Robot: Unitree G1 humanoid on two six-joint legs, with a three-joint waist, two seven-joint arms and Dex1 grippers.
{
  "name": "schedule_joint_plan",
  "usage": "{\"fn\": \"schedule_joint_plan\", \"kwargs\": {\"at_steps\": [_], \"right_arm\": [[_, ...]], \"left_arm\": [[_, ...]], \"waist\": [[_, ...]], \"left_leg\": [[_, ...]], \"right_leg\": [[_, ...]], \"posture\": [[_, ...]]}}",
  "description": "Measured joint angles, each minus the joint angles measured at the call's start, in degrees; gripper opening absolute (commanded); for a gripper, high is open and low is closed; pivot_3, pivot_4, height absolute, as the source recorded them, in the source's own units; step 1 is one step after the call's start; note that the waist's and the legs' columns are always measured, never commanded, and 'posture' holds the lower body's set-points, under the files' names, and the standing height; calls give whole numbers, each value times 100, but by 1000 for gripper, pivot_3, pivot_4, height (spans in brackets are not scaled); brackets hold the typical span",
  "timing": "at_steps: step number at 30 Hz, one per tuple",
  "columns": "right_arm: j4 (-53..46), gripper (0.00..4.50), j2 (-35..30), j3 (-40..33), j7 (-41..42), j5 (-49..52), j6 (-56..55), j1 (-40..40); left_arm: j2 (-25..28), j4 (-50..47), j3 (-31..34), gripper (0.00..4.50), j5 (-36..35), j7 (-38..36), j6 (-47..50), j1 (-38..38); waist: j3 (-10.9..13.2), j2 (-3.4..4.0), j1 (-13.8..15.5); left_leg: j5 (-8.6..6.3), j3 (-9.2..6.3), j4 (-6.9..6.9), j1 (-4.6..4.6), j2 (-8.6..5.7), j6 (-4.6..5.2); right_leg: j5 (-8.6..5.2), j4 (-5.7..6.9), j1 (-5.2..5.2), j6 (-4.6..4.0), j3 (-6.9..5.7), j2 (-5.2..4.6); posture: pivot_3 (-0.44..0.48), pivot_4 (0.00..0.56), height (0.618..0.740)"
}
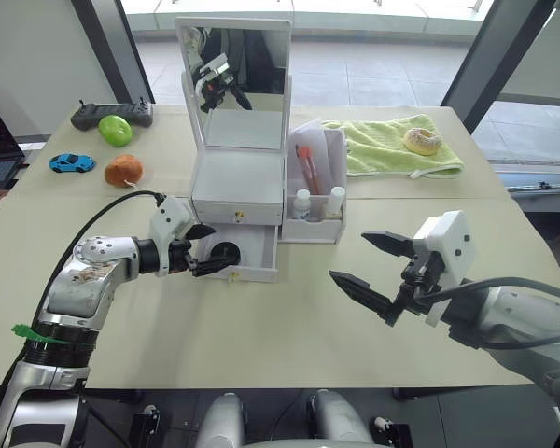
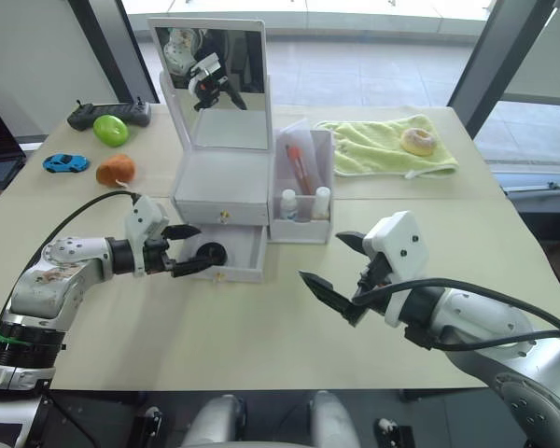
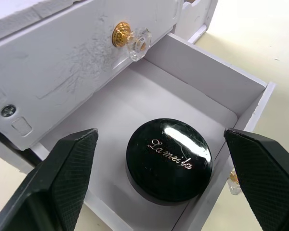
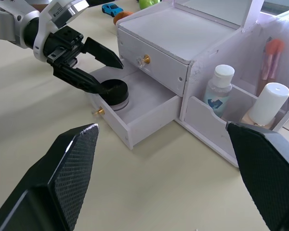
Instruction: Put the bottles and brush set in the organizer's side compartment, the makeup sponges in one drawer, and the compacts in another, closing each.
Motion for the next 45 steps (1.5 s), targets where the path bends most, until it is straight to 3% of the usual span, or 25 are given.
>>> {"fn": "schedule_joint_plan", "kwargs": {"at_steps": [5,10,15,19,23,26,33,45], "right_arm": [[2,4500,-3,-137,75,5,-24,98],[58,4500,-102,-1179,425,44,-82,1081],[373,4500,1,-2466,1184,-240,-212,2374],[878,4500,531,-3630,1942,-523,-583,3403],[1713,4500,1081,-4787,2768,-640,-1067,4230],[2307,4500,1182,-5231,3288,-734,-1362,4541],[3074,4500,1169,-5321,3623,-1091,-1730,4403],[2770,4500,923,-4632,3368,-1140,-1672,3761]], "left_arm": [[123,-153,280,4487,-311,-128,259,51],[811,307,969,4487,-589,-636,221,241],[1389,1633,1386,4487,-352,-875,-367,291],[1670,3102,1618,4487,25,-724,-1200,329],[2082,4886,2201,4487,239,-152,-2221,341],[2460,5802,2582,4487,320,440,-2846,408],[2672,6660,2919,4487,359,1004,-3313,663],[2335,6471,3020,4487,273,781,-3467,865]], "waist": [[0,0,-1],[0,0,-1],[-4,-1,20],[-8,-13,21],[-12,-26,-8],[-8,-20,-11],[-10,-16,31],[-20,-26,12]], "left_leg": [[0,0,0,0,0,0],[0,0,-4,4,2,0],[0,2,-3,7,0,0],[0,2,-11,5,3,0],[-1,6,-24,10,12,-1],[-2,16,-34,11,17,-2],[-3,40,-36,35,14,-4],[-3,46,-37,35,14,-4]], "right_leg": [[-1,1,0,1,0,0],[-6,2,1,9,-2,2],[-16,-2,5,24,-3,-1],[-19,-2,-1,21,-5,0],[-22,-3,-3,18,-10,0],[-28,1,-1,8,-14,-10],[-37,12,-2,-4,-16,-30],[-34,19,-2,2,-11,-23]], "posture": [[0,150,740],[0,150,740],[0,150,740],[0,150,740],[0,150,740],[0,150,740],[0,150,740],[0,150,740]]}}
